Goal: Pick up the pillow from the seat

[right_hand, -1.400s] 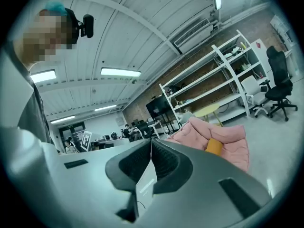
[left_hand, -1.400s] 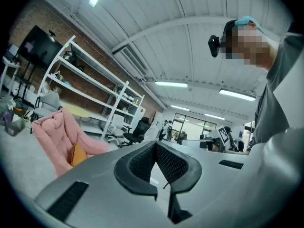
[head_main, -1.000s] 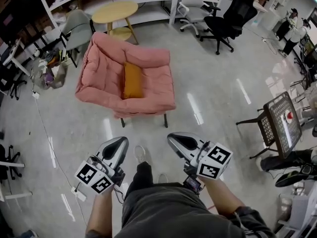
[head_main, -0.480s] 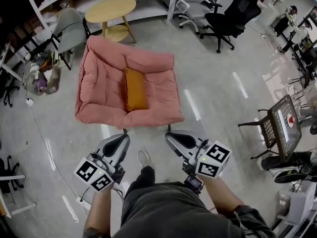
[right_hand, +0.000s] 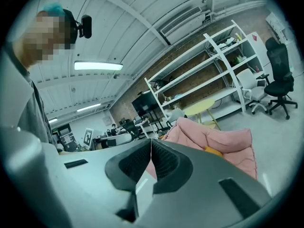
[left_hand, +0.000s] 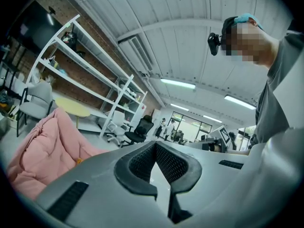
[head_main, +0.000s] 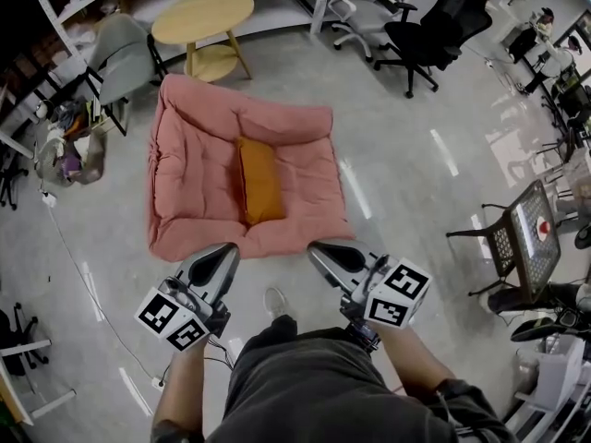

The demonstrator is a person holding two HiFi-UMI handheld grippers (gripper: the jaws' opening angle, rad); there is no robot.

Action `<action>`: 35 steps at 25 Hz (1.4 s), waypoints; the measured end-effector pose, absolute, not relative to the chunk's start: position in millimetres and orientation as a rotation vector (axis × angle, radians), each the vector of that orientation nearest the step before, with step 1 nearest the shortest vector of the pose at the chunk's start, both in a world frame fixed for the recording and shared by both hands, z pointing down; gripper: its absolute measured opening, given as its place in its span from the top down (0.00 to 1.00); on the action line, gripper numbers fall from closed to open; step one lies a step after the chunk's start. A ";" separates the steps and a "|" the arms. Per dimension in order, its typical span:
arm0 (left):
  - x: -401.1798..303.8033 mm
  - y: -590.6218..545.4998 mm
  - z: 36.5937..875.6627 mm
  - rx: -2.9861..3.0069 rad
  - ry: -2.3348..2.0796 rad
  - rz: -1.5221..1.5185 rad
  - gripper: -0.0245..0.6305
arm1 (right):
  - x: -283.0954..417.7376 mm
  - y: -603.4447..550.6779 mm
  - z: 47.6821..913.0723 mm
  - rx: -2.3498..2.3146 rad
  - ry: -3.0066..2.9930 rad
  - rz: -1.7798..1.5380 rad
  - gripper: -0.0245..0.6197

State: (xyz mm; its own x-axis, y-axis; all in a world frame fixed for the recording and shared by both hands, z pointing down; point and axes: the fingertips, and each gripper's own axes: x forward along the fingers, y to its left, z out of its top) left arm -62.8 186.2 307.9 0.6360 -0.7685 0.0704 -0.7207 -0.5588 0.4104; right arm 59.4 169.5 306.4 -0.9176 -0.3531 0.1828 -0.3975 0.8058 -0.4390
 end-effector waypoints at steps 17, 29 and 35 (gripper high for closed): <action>-98.9 113.7 324.2 2.396 -1.215 -0.164 0.95 | 37.2 89.9 303.6 0.658 -2.892 0.725 0.94; -98.8 7.8 372.6 2.270 -1.302 -0.067 0.95 | 31.8 -8.4 345.0 0.526 -2.843 0.740 0.94; -96.2 -55.7 417.4 2.197 -1.390 0.080 0.95 | 40.3 -56.6 379.8 0.437 -2.795 0.821 0.94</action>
